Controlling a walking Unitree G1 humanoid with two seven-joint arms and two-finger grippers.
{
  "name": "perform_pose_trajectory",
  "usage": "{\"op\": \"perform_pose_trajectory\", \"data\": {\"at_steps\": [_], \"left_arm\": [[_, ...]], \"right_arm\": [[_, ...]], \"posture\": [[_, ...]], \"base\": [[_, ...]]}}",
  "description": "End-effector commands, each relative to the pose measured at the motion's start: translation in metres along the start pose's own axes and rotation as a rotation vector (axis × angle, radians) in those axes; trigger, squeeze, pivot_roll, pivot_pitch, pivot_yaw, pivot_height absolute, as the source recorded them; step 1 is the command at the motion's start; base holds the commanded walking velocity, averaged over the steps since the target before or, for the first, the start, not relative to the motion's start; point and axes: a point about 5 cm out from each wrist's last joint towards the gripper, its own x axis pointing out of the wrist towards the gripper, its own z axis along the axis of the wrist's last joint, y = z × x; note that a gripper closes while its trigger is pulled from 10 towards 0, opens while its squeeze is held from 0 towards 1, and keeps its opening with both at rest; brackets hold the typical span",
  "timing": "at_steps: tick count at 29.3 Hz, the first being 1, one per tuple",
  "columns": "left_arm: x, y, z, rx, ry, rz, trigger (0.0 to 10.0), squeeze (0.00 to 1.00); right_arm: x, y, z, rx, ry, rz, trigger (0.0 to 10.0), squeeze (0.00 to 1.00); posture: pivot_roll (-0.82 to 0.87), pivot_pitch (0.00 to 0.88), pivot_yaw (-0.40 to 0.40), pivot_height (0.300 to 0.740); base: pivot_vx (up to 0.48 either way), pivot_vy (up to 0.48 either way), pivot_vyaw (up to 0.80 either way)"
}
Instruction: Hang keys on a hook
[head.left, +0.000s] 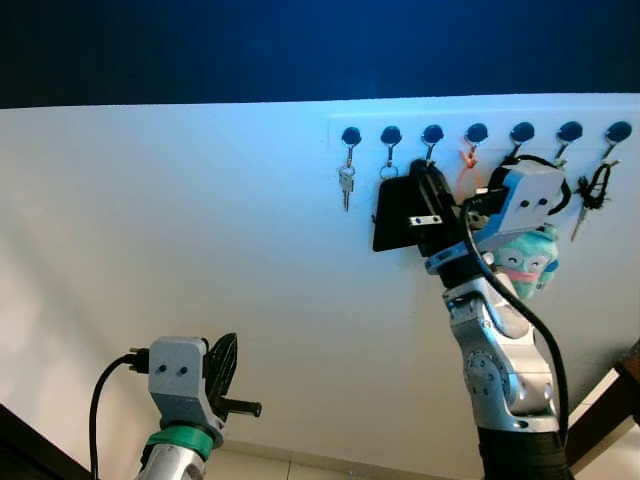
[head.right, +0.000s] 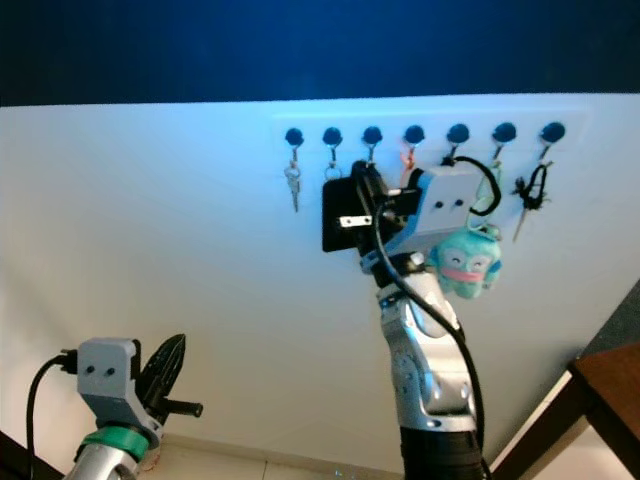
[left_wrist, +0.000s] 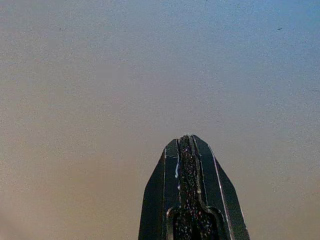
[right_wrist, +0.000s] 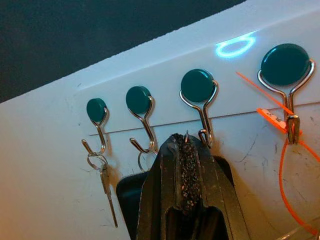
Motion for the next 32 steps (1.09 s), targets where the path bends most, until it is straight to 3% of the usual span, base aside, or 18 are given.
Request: {"op": "perform_pose_trajectory", "data": {"at_steps": [1, 13, 18, 32], "left_arm": [[-0.004, 0.002, -0.001, 0.001, 0.009, 0.006, 10.0, 0.00], [-0.003, 0.002, 0.000, 0.001, 0.008, 0.012, 10.0, 0.00], [-0.003, 0.003, 0.000, 0.000, 0.008, 0.013, 10.0, 0.00], [-0.002, 0.002, 0.000, -0.006, 0.005, 0.017, 10.0, 0.00]], "right_arm": [[0.001, -0.010, 0.003, -0.001, -0.016, -0.076, 10.0, 0.00], [0.002, -0.019, 0.009, 0.015, -0.050, -0.137, 10.0, 0.00], [0.006, -0.006, 0.011, 0.057, -0.049, -0.048, 10.0, 0.00], [0.010, 0.011, 0.022, 0.099, -0.077, 0.095, 10.0, 0.00]], "posture": [[-0.10, 0.053, 0.167, 0.740], [-0.10, 0.065, 0.167, 0.740], [-0.10, 0.067, 0.167, 0.740], [-0.10, 0.072, 0.163, 0.740]], "base": [[0.000, 0.000, 0.00], [0.000, 0.000, 0.00], [0.000, 0.000, 0.00], [0.000, 0.000, 0.00]]}}
